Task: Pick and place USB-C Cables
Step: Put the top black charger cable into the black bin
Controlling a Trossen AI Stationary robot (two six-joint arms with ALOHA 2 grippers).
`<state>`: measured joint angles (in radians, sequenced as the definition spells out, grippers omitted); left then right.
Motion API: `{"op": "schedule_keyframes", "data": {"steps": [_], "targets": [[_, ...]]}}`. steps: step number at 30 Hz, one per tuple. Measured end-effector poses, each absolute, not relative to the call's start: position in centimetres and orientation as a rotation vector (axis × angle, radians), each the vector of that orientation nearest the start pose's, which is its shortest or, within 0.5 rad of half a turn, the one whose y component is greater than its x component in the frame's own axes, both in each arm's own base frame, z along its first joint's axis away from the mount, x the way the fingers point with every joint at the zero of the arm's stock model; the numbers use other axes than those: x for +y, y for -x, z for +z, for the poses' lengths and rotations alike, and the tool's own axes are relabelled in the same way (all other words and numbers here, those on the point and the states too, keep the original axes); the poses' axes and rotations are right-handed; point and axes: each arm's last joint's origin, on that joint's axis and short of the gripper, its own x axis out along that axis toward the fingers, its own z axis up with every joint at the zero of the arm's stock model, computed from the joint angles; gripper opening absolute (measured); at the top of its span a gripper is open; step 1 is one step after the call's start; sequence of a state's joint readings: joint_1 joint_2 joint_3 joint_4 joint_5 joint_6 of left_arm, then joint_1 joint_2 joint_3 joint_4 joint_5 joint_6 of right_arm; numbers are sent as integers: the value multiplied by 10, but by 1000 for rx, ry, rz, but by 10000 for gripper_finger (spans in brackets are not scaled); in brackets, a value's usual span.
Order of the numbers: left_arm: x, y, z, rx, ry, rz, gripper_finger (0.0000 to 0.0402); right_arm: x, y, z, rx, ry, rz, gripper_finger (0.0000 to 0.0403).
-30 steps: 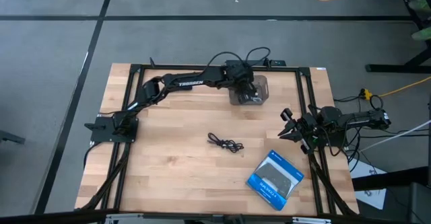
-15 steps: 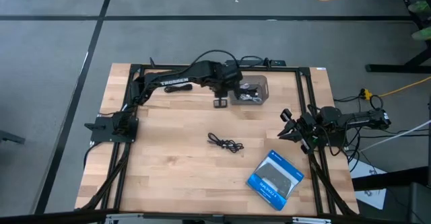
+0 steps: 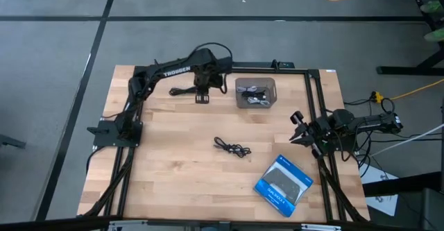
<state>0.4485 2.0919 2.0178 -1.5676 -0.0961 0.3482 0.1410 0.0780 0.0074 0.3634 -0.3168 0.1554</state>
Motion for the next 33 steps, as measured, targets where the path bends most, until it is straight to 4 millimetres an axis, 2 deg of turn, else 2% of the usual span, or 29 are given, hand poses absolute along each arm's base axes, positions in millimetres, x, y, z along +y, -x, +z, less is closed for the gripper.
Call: {"op": "schedule_keyframes", "data": {"steps": [7, 11, 16, 21, 25, 27, 30, 33], "targets": [[192, -303, 284, 1645, 203, 178, 89, 24, -94, 193, -247, -115, 528, 45], [201, -272, 285, 1478, 207, 302, 89, 24, -94, 192, -234, -105, 525, 45], [213, -236, 269, 1240, 280, 500, 89, 24, -95, 191, -233, -68, 519, 45], [216, -205, 241, 1145, 401, 643, 89, 24, -95, 191, -248, -18, 507, 45], [223, -194, 221, 1079, 489, 805, 89, 24, -95, 191, -266, 47, 496, 45], [226, -194, 214, 991, 541, 850, 89, 24, -95, 191, -274, 77, 492, 45], [230, -202, 212, 822, 599, 827, 89, 24, -95, 191, -279, 96, 489, 45], [234, -210, 219, 702, 590, 796, 89, 24, -95, 191, -280, 100, 488, 45]]}}
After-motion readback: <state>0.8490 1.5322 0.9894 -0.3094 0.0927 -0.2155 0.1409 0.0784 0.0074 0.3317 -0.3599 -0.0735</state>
